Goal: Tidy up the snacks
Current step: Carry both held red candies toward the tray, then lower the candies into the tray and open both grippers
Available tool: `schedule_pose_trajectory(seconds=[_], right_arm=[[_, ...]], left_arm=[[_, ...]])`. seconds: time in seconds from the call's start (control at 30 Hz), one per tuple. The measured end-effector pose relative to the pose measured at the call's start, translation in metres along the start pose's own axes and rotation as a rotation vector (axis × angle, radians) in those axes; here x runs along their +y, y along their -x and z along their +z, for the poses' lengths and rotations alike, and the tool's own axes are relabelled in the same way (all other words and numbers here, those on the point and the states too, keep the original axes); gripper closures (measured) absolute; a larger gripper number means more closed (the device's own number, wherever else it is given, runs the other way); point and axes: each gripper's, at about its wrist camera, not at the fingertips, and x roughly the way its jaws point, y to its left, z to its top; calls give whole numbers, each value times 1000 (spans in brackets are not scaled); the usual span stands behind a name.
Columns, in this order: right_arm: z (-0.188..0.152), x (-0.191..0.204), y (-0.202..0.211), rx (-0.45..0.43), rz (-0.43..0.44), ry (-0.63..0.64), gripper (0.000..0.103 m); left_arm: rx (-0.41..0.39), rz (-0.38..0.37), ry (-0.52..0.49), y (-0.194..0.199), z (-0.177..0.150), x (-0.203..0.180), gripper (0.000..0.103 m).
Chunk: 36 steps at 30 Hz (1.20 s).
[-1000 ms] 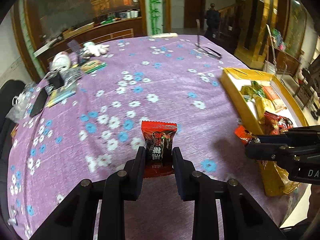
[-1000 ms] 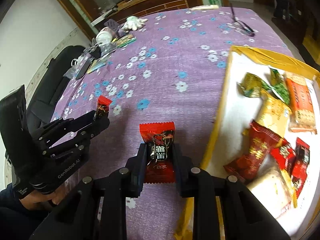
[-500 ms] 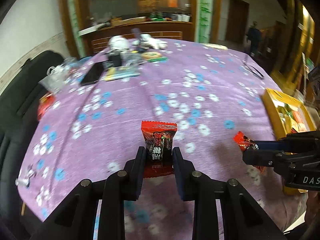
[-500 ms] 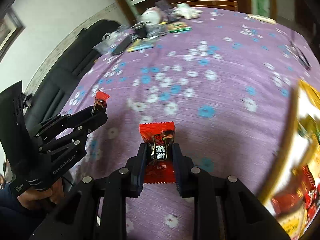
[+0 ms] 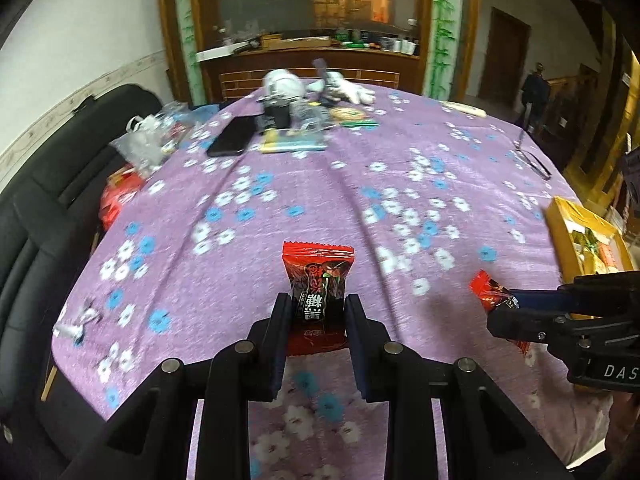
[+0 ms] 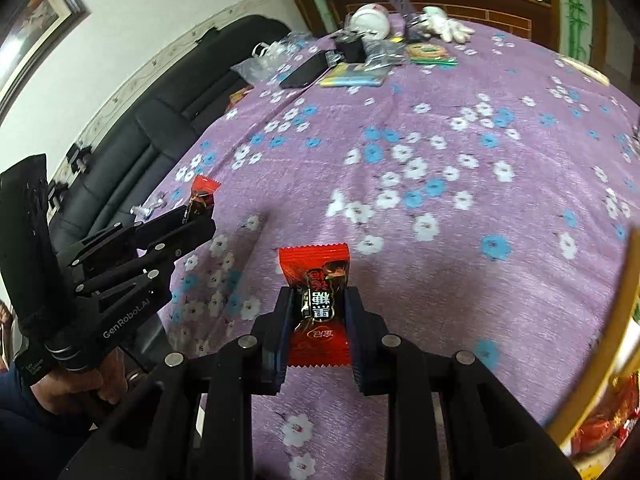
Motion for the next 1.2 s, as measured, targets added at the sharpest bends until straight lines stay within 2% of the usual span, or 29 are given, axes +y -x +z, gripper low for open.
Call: schedule_pose_trajectory(seconds=[0.2, 0.4, 0.6, 0.73, 1.0, 1.2], right_arm=[[-20, -49, 37, -74, -72, -148, 79], [-55, -101, 84, -164, -170, -328, 79], [-109, -149, 131, -244, -290, -527, 79], [-140, -170, 150, -263, -352, -625, 79], [-192, -194, 183, -289, -448, -758, 79], [-211, -201, 193, -288, -465, -798, 79]], left_arm=[[-14, -103, -135, -5, 21, -56, 75], [-32, -260, -306, -2, 36, -138, 75], [-37, -416, -474, 11, 28, -217, 76], [-26, -520, -586, 20, 10, -265, 76], [1, -629, -727, 31, -15, -326, 76], [22, -658, -797, 33, -32, -348, 76]])
